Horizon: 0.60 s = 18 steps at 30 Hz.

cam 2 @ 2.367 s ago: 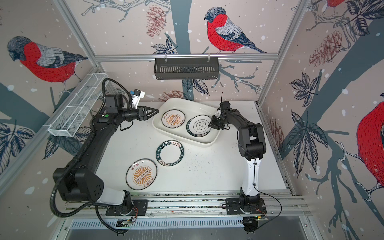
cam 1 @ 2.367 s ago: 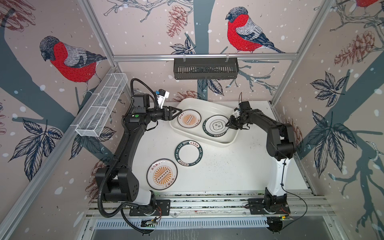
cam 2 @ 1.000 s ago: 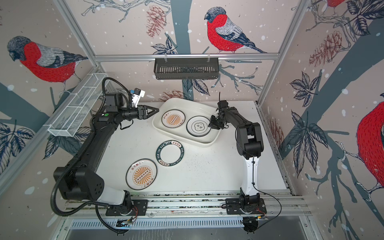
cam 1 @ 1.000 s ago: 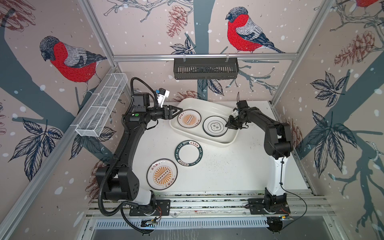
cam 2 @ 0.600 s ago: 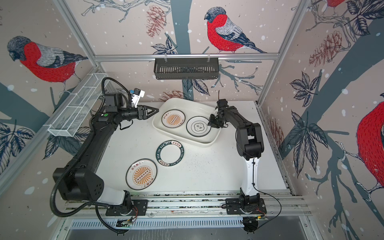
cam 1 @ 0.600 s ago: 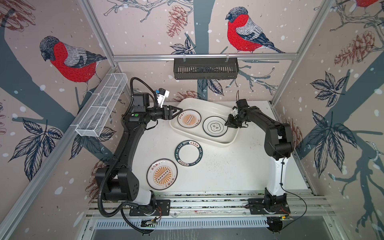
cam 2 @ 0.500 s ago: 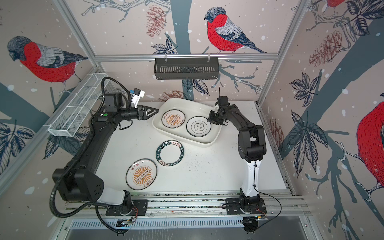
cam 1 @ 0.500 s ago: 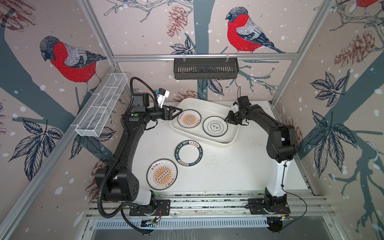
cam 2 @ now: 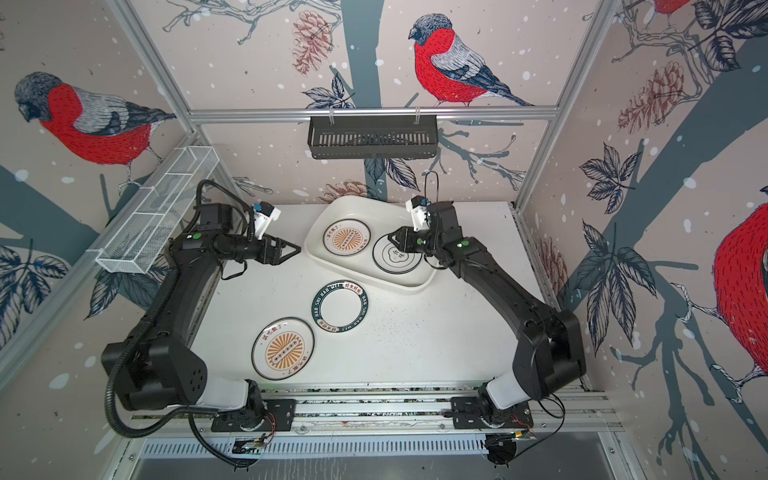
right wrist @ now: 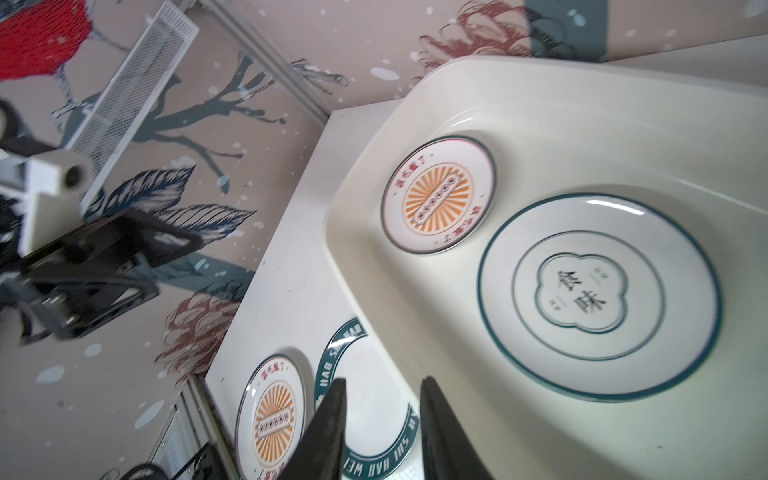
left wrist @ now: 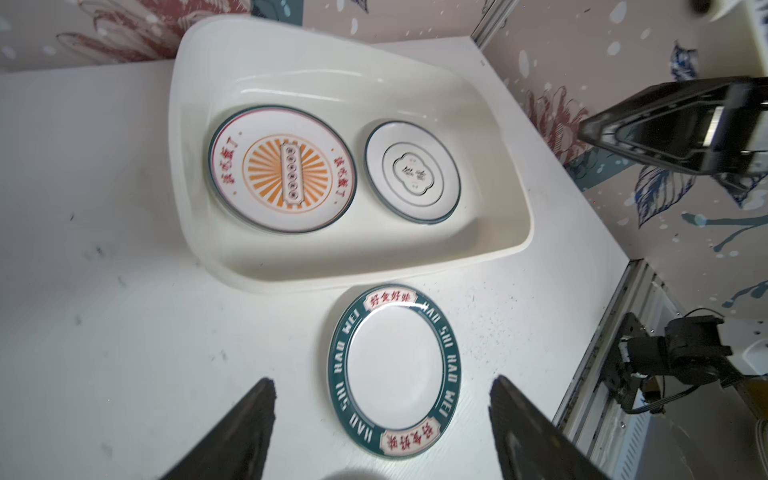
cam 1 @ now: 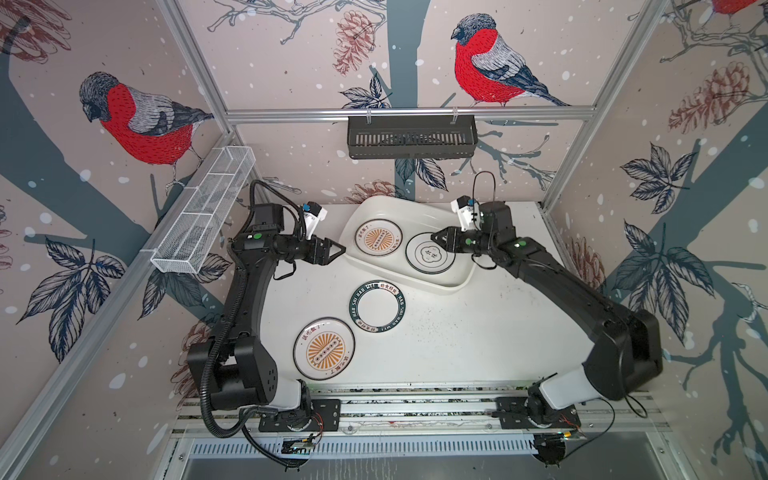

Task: Place the plates into the plastic bin on the countertop
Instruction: 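Reach the right gripper to the orange-sunburst plate on the table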

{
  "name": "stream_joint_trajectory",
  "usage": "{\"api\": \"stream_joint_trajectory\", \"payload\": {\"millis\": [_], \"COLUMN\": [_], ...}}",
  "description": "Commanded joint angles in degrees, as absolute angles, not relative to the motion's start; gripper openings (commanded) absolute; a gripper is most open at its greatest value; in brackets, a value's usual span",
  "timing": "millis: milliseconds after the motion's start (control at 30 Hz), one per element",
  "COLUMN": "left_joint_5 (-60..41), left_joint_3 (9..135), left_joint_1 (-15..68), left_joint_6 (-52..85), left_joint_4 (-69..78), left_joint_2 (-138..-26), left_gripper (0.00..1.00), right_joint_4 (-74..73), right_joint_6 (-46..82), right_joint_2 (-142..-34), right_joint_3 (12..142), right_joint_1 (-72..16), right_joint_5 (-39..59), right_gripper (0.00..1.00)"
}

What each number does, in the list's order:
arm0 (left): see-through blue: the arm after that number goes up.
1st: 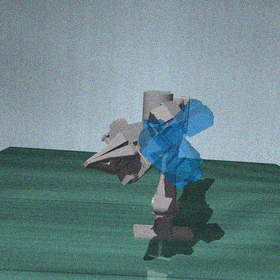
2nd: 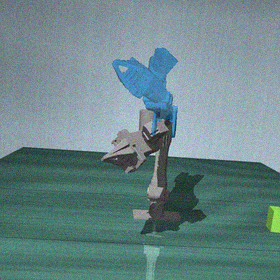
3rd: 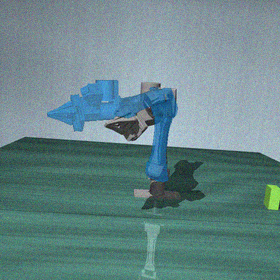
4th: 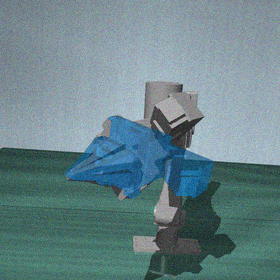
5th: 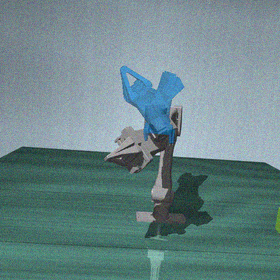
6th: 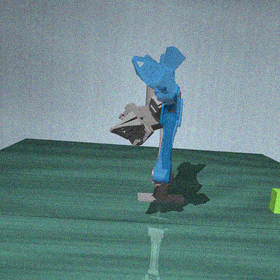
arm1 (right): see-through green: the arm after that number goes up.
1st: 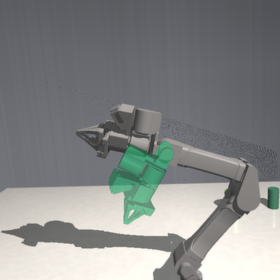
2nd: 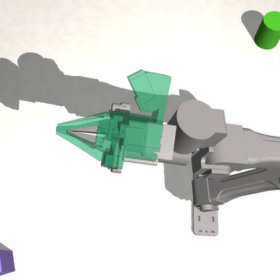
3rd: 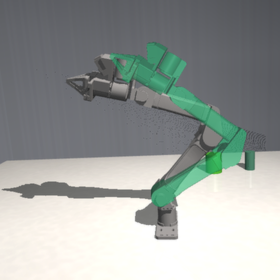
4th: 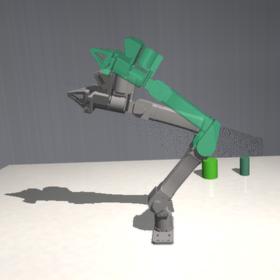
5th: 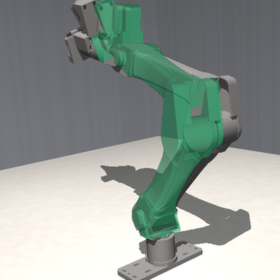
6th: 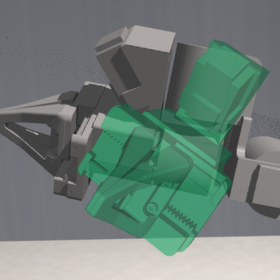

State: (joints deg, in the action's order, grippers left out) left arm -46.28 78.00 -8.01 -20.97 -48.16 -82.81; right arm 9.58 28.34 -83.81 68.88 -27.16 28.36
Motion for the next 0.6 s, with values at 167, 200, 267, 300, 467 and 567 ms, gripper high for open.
{"api": "stream_joint_trajectory", "payload": {"millis": [167, 200, 267, 300, 467, 567], "left_joint_5": [-38.26, -37.14, -35.32, -35.07, -32.49, -31.72], "left_joint_3": [73.29, 71.95, 68.62, 67.36, 61.38, 59.31], "left_joint_1": [-11.47, -11.51, -11.54, -11.51, -11.47, -11.51], "left_joint_6": [-43.82, -44.64, -46.54, -47.64, -52.19, -54.66], "left_joint_4": [-64.28, -64.33, -63.9, -63.86, -62.58, -62.4], "left_joint_2": [-81.23, -80.77, -79.29, -78.67, -75.94, -74.75], "left_gripper": [0.78, 0.78, 0.78, 0.78, 0.78, 0.78], "right_joint_4": [-3.26, -4.14, -6.38, -6.87, -15.83, -19.95], "right_joint_6": [35.06, 36.14, 38.37, 39.23, 46.83, 50.91], "right_joint_2": [-77.62, -77.69, -78.09, -78.3, -80.71, -84.56], "right_joint_3": [55.02, 53.69, 51.16, 50.33, 44.38, 42.63], "right_joint_1": [-40.62, -42.67, -47.29, -49.33, -56.93, -59.94], "right_joint_5": [32.5, 32.19, 30.66, 29.71, 25.56, 23.17], "right_gripper": [0.35, 0.35, 0.35, 0.35, 0.36, 0.37]}}
